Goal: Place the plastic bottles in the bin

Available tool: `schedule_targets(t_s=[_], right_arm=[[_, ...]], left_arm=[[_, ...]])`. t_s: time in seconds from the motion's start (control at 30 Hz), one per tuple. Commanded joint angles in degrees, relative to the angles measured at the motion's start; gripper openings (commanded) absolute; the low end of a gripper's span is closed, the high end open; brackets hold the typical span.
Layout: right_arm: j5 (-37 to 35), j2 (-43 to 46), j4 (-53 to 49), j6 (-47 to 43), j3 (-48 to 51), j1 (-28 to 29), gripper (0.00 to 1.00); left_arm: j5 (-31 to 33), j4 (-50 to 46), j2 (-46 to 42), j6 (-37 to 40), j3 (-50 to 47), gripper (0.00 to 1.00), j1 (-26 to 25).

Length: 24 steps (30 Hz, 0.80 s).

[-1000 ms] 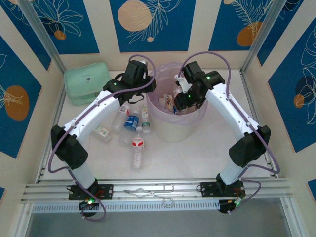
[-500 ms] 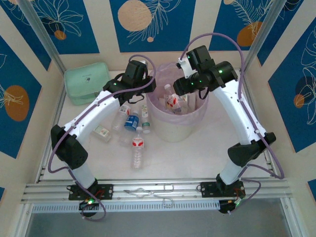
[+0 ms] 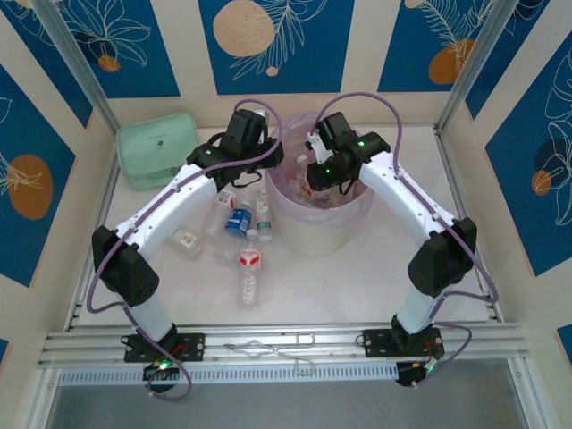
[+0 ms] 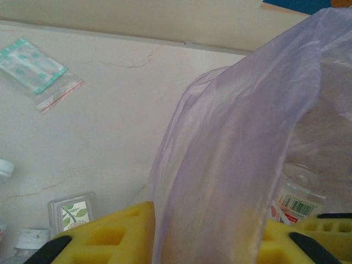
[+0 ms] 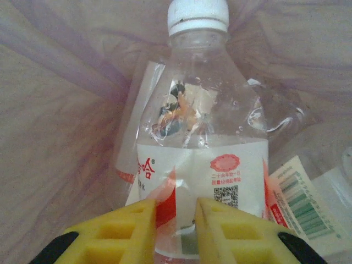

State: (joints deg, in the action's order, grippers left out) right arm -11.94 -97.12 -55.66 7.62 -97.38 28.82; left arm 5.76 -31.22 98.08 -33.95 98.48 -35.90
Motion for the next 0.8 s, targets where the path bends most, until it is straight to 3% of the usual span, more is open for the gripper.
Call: schedule_targets(t_s=[0.0,0.2,0.27,0.4,0.47,0.5,0.57,0.77], right_arm=[[0.8,1.9,3.7,3.8,5.2,0.3,0.24],[-3.8,9.7,3.0,5.6,3.3,-0.9,0.29],[-2.8,13.1,1.6,6.6,1.6,-3.8,0.40],[5.7,18.0,3.2,10.9,1.8,-10.6,0.75],[5.4,20.0,3.9,14.6,2.8,-12.5,0.95],[4.3,20.7,2.4,18.4,2.7,-13.6,0.99],[3.0,22.8,-0.8,27.2,3.5,-17.2,0.99],[3.1,39.0,13.7,30.2,22.3,-18.3,0.99]], left_arm=[[-2.3,3.9,-1.2,1.5,-3.1,0.30,-0.4],[-2.2,5.9,-2.3,2.2,-6.5,0.30,-0.5],[-1.7,5.7,-2.5,3.8,-6.3,0.30,-0.7],[-2.3,4.5,-3.5,7.2,-5.4,0.32,-0.8],[-1.7,5.3,-4.1,7.8,-6.1,0.33,-0.7],[-1.6,5.1,-3.7,7.7,-5.8,0.33,-0.7],[-2.3,3.8,-1.9,7.3,-3.9,0.33,-0.8],[-3.3,4.5,0.6,8.0,-2.2,0.35,-2.4]])
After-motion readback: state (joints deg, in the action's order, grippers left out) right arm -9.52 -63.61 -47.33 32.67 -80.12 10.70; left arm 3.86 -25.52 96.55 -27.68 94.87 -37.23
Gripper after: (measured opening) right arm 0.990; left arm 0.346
